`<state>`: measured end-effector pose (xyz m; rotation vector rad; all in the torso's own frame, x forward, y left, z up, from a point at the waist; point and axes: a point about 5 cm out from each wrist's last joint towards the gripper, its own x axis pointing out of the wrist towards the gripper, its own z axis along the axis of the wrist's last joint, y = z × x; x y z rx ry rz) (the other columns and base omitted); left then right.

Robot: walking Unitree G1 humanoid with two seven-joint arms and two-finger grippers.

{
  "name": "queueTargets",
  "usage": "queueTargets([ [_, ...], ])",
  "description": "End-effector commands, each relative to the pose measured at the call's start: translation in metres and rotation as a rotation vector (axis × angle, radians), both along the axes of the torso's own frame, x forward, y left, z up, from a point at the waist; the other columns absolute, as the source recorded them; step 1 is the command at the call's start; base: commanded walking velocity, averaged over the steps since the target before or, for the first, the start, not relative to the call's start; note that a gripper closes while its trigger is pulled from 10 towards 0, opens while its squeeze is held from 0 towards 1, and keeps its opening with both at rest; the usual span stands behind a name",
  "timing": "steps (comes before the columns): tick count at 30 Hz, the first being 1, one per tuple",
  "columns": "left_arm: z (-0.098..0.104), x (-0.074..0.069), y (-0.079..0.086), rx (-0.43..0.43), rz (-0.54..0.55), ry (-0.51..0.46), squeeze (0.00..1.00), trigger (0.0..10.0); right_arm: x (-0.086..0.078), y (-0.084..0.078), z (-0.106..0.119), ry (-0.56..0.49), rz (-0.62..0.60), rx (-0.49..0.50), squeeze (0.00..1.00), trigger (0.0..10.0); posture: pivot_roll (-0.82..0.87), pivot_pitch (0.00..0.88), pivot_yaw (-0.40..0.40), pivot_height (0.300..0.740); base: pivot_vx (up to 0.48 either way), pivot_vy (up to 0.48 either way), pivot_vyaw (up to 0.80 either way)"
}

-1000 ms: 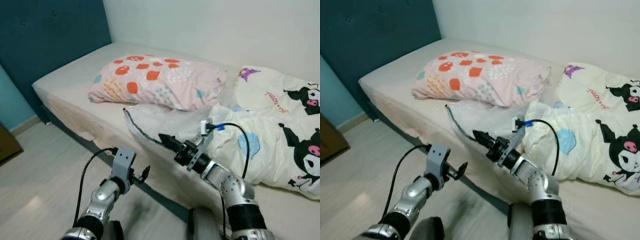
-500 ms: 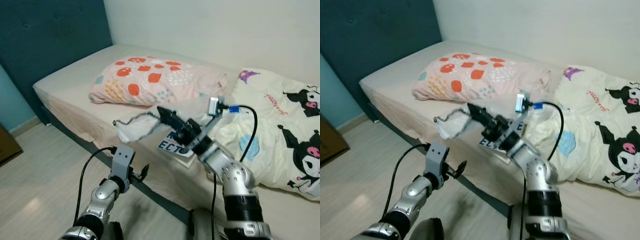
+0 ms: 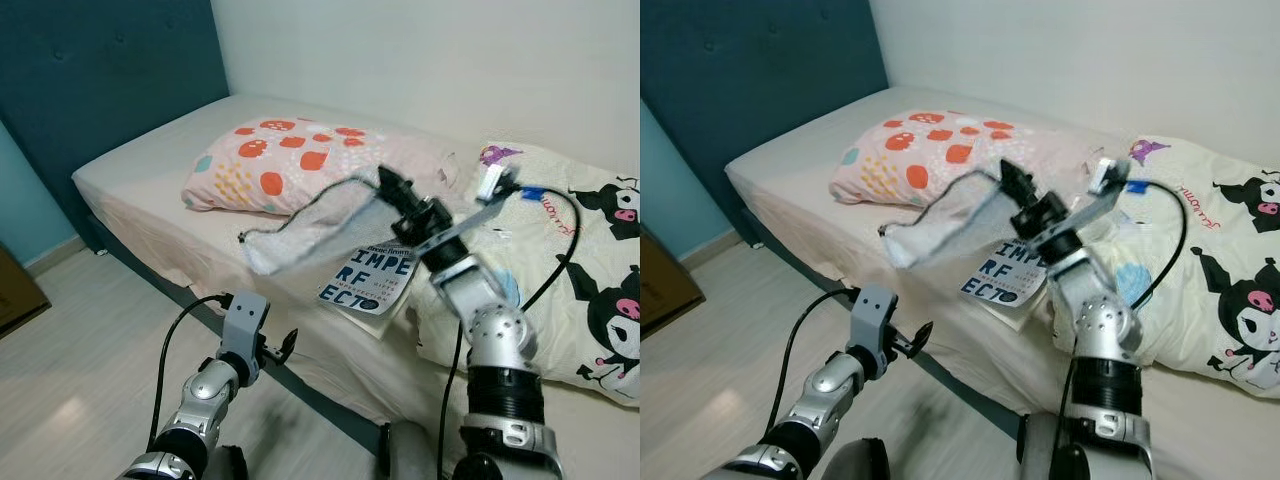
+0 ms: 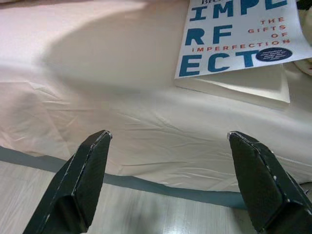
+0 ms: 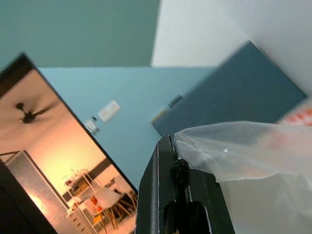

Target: Clean up the room

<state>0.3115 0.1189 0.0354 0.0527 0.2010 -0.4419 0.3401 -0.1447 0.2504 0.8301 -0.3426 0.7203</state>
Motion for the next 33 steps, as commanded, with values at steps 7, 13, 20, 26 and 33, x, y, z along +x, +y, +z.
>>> queueTargets([
  [7,0.0,0.003,0.005,-0.014,0.047,0.01,0.0,10.0,-0.006,0.001,0.032,-0.111,-0.001,0.046,0.0,0.0,-0.12,0.029,0.021,0.62,0.0,0.0,0.0],
  [13,0.003,0.005,0.007,-0.03,0.076,0.005,0.0,10.0,-0.007,0.0,0.039,-0.131,-0.01,0.081,0.0,0.0,-0.13,0.025,0.018,0.635,0.0,0.0,0.0],
  [20,0.006,0.009,0.011,-0.058,0.118,0.0,0.0,10.0,-0.008,0.01,0.04,-0.132,0.015,0.021,0.0,0.0,-0.13,0.019,0.008,0.655,0.0,0.0,0.0],
  [26,0.006,0.009,0.012,-0.08,0.146,0.004,0.0,10.0,-0.009,0.025,0.03,-0.103,0.04,-0.054,0.0,0.0,-0.13,0.008,-0.002,0.675,0.0,0.0,0.0],
  [33,0.009,0.013,0.012,-0.111,0.178,-0.001,0.0,10.0,-0.007,0.048,0.005,-0.03,0.05,-0.152,0.0,0.0,-0.12,0.0,-0.017,0.7,0.0,0.0,0.0],
])
